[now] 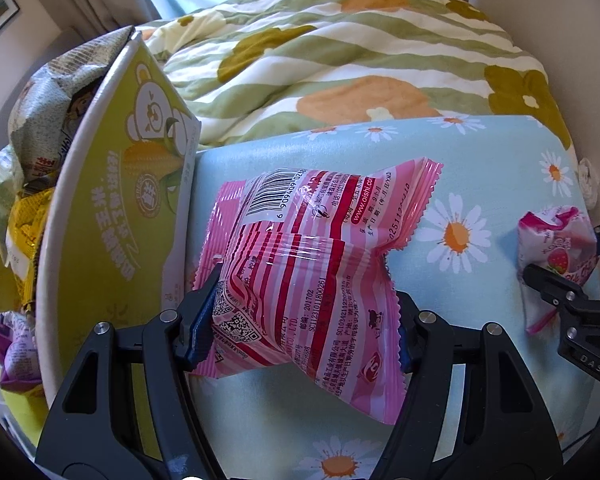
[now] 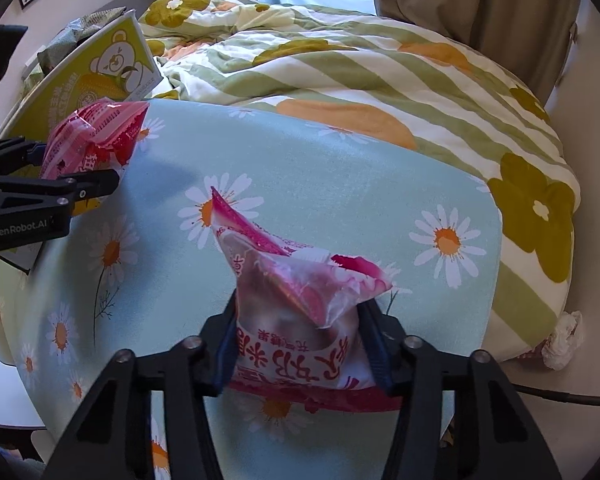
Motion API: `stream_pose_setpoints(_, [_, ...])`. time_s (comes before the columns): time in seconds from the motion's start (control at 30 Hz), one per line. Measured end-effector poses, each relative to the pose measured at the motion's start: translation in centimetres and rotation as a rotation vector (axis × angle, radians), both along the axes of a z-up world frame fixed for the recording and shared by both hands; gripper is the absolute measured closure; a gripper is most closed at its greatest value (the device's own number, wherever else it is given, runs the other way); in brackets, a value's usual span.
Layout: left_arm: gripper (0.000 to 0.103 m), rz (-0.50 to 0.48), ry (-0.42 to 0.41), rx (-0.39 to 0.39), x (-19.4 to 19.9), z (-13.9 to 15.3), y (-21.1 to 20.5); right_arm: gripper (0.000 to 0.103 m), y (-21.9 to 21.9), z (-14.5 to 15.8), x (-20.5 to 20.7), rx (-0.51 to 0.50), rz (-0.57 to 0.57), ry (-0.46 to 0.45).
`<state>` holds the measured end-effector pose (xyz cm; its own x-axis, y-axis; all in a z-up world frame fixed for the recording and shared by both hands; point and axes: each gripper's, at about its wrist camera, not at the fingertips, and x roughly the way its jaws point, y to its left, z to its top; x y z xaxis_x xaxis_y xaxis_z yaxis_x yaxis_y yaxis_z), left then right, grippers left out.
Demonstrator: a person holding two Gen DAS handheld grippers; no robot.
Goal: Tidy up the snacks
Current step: 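Grasp the pink striped bag with the left tool while the right tool grasps the pink-and-white bag, then carry both pink bags over the green box and open both tools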
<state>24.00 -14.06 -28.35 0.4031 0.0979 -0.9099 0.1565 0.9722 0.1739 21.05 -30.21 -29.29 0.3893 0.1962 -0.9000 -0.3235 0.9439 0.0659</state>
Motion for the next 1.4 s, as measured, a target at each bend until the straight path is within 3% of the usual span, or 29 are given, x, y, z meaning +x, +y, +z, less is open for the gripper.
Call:
stream_pose_setpoints(0.1, [0.038, -0.002, -0.016, -0.012, -0.3, 1.1, 0.0, 0.066, 0.1, 0.7, 0.0, 0.027, -0.008, 0.000])
stream_pose_setpoints(0.37, [0.038, 0.010, -0.079, -0.067, -2.1, 5.4, 0.5, 0.067, 0.3, 4.5, -0.9, 0.086, -0.028, -0.031])
stream_pose_setpoints(0.63, [0.038, 0.022, -0.174, -0.153, -5.2, 12.5, 2.5, 0.067, 2.6, 12.6, -2.8, 0.150, -0.023, -0.117])
stream_pose_setpoints(0.77, [0.038, 0.051, -0.231, -0.198, -6.9, 16.9, 5.5, 0.067, 5.1, 16.3, -4.0, 0.165, 0.008, -0.153])
stream_pose_setpoints(0.93, [0.038, 0.093, -0.269, -0.224, -8.1, 20.1, 10.3, 0.067, 9.8, 20.1, -5.5, 0.188, 0.041, -0.193])
stream_pose_setpoints(1.17, [0.038, 0.147, -0.279, -0.201, -8.5, 21.7, 18.4, 0.067, 16.4, 21.9, -6.2, 0.260, 0.041, -0.193])
stream_pose_setpoints(1.4, [0.038, 0.169, -0.227, -0.185, -5.9, 20.1, 26.2, 0.067, 22.2, 21.6, -4.9, 0.289, 0.032, -0.178])
